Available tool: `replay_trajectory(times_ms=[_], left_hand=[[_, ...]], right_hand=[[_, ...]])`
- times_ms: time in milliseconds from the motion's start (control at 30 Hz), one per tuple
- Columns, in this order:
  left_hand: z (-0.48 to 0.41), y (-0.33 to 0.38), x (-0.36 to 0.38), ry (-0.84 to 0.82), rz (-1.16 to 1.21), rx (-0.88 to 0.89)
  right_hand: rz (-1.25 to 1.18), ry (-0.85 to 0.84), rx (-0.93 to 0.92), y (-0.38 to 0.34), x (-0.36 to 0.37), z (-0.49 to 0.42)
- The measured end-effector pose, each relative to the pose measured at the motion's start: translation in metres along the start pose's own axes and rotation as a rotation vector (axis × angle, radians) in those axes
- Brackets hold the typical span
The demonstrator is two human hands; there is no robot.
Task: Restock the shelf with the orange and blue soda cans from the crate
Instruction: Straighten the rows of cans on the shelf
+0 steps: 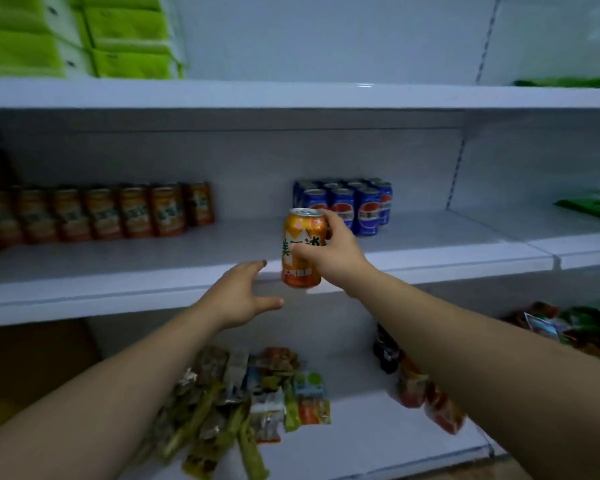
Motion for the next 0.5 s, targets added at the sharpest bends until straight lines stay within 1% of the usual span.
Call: replay_trajectory(times_ms=[100, 200, 267, 367, 500], left_hand=[[0.004, -0.061, -0.038, 0.018, -0.178, -0.127], [0.007, -0.124, -0.072, 0.002, -0.305, -0.296], [0.007, -0.154, -0.088, -0.009, -0.358, -0.364], [0.001, -0.176, -0.099, -0.038, -0.399, -0.394], [-0.019, -0.181, -0.106, -0.069, -0.418, -0.392]], right_hand=[[-0.015, -0.077, 0.006, -0.005, 0.041, -0.019], [-0.033, -0.106, -0.006, -0.009, 0.077, -0.039], [-0.044, -0.120, -0.015, -0.011, 0.098, -0.051], [-0.051, -0.139, -0.045, -0.017, 0.128, -0.069], [-0.043, -0.138, -0.090, -0.022, 0.160, -0.094]])
Point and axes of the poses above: each hand's wrist, its own z-axis away from the middle knuckle, its own x-axis out of the palm, y = z × x, the point moved 9 cm from there along -z, towards the middle knuckle, and after that the axes turned 9 degrees about z, right-handed, at the moved point
